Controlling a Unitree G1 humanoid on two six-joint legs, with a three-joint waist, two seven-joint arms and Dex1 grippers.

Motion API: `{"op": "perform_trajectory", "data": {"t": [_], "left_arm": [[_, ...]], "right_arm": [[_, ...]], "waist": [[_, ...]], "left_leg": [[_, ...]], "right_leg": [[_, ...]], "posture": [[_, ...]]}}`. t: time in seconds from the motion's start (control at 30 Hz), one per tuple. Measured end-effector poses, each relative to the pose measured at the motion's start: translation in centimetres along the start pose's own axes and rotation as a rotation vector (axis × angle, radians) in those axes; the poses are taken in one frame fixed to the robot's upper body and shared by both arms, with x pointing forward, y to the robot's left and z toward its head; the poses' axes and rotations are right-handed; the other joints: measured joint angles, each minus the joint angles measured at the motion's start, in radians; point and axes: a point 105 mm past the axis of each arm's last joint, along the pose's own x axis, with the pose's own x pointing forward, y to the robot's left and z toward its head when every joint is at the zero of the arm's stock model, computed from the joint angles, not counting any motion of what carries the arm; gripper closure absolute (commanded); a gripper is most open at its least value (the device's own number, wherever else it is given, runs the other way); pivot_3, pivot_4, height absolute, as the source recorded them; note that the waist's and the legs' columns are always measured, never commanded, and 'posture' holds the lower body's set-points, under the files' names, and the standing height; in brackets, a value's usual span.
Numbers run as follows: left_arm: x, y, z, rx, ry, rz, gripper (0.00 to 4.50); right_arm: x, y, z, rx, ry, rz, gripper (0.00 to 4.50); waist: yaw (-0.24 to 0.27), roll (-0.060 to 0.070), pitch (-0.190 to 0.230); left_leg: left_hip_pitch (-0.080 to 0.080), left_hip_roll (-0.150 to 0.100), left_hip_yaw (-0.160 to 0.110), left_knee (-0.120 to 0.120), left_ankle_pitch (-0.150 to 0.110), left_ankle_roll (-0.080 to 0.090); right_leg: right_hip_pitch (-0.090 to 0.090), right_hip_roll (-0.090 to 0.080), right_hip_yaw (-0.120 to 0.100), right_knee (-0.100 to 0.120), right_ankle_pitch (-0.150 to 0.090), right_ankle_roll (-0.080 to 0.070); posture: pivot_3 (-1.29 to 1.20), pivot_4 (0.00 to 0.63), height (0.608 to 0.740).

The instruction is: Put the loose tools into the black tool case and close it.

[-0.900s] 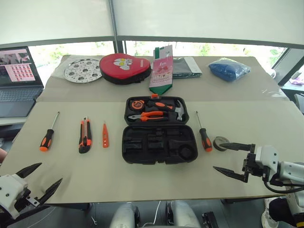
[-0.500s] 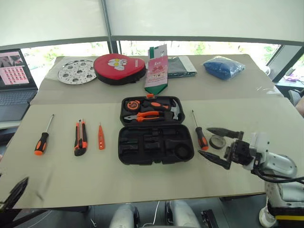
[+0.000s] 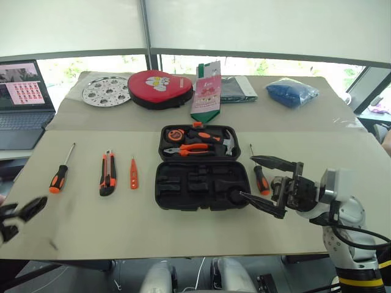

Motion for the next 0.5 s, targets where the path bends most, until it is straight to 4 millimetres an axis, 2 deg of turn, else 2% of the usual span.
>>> {"op": "perform_trajectory", "data": {"t": [0.1,0.23,0.33,0.5], "left_arm": [[2.1,-0.6,1.0,0.013,0.052,0.01,0.0],[4.9,-0.1,1.1,0.031,0.114,0.066,0.0],[6.4,0.2,1.1,0.022,0.139,0.086,0.77],[7.8,1.0,0.2,0.012,0.207,0.106,2.7]], "right_arm": [[0.0,0.0,-0.3,0.008,0.009,0.001,0.04],[0.2,0.1,-0.8,0.02,0.019,0.008,0.04],[0.2,0.2,-1.1,0.029,0.026,0.008,0.0],[-0.1,0.4,-1.6,0.04,0.04,0.006,0.0]], "waist": [[-0.008,0.001,0.0],[-0.018,0.001,0.001],[-0.016,0.001,0.001],[-0.013,0.0,0.001]], "left_leg": [[0.002,-0.001,0.0,-0.003,0.003,-0.006],[0.002,-0.001,0.0,-0.004,0.005,-0.009],[0.001,-0.001,0.0,-0.004,0.005,-0.009],[0.001,-0.001,0.0,-0.004,0.005,-0.009]], "right_leg": [[-0.001,0.001,0.001,0.002,-0.001,-0.001],[-0.003,0.003,0.0,0.003,-0.002,-0.003],[-0.003,0.002,0.0,0.003,-0.002,-0.003],[-0.003,0.001,0.0,0.003,-0.001,-0.003]], "posture": [[0.0,0.15,0.74],[0.0,0.15,0.74],[0.0,0.15,0.74],[0.0,0.15,0.74]]}}
